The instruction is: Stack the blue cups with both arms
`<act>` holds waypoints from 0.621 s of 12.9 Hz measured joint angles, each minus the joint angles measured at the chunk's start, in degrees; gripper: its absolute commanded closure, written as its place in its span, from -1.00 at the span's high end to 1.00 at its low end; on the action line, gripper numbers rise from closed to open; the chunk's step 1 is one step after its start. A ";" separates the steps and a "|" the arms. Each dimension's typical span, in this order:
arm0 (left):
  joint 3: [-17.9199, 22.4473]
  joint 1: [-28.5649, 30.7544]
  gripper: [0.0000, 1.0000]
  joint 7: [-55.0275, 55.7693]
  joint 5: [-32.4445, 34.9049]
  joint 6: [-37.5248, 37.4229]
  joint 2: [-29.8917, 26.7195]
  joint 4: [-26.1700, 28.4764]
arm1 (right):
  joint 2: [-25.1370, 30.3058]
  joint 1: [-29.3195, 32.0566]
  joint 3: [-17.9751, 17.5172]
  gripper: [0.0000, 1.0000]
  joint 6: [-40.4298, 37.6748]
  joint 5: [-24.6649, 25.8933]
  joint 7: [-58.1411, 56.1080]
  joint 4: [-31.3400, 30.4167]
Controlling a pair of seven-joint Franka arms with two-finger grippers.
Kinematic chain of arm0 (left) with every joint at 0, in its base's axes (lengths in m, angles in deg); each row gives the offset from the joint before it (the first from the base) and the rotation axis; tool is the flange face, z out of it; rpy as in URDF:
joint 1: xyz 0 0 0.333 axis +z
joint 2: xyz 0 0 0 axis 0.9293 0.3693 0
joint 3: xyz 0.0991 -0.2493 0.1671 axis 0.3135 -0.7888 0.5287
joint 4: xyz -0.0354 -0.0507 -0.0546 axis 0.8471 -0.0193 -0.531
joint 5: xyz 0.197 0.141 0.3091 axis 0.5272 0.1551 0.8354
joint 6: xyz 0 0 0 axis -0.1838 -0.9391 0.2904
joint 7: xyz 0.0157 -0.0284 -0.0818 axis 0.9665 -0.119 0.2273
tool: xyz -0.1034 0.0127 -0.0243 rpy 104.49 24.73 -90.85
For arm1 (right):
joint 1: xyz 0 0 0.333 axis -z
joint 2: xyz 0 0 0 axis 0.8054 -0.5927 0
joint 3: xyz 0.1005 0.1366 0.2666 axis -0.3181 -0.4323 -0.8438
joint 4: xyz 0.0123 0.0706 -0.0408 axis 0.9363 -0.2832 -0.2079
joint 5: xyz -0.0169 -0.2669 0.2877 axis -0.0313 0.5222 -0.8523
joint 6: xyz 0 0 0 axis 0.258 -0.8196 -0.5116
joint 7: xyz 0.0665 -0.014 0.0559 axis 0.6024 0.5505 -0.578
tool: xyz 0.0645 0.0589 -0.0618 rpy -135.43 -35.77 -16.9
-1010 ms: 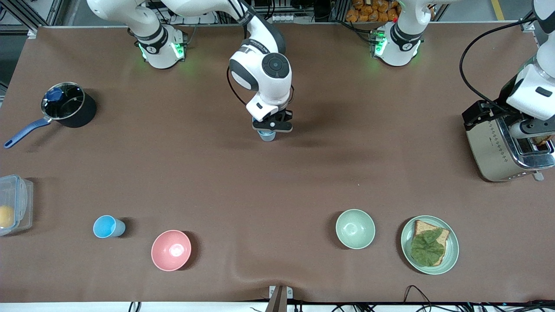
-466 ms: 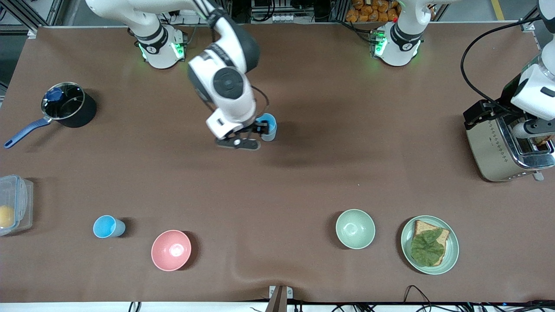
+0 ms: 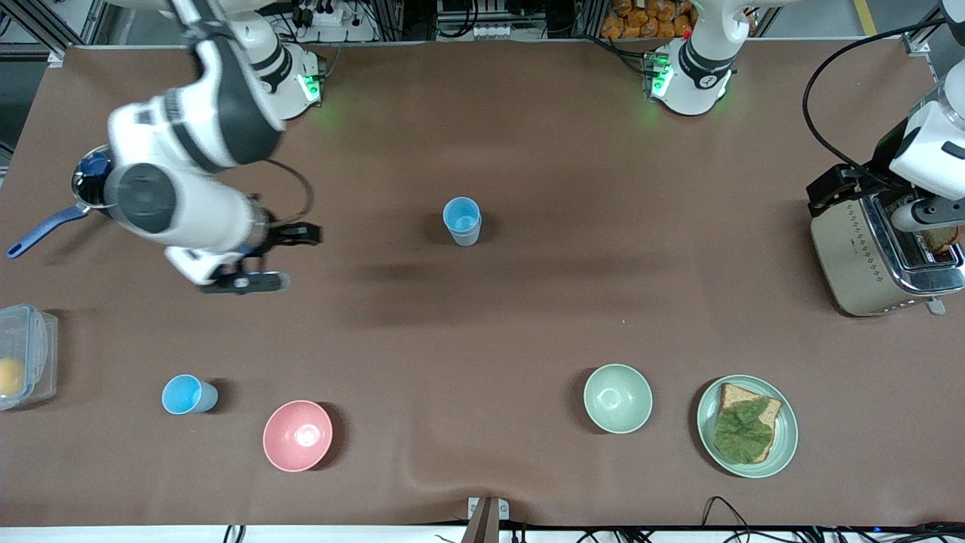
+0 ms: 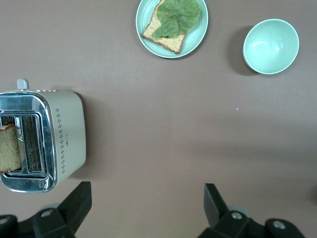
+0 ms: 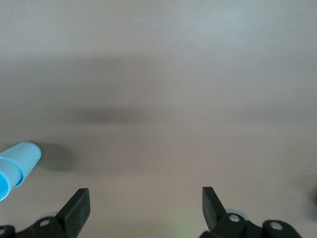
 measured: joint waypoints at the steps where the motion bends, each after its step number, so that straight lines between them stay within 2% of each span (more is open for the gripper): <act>1: 0.01 -0.04 1.00 0.00 0.00 -0.14 -0.22 0.00 | 1.25 2.83 -0.01 1.00 -0.08 0.10 -2.13 -0.08; 5: 0.07 -0.10 1.00 -0.20 -0.08 -0.40 -0.91 -0.02 | 5.93 12.46 -0.03 1.00 -0.32 0.34 -15.49 -0.24; 8: 1.27 -0.09 1.00 -1.59 -1.61 -0.43 -1.01 -0.24 | 10.94 15.34 -0.06 1.00 -3.85 2.36 -19.36 -0.24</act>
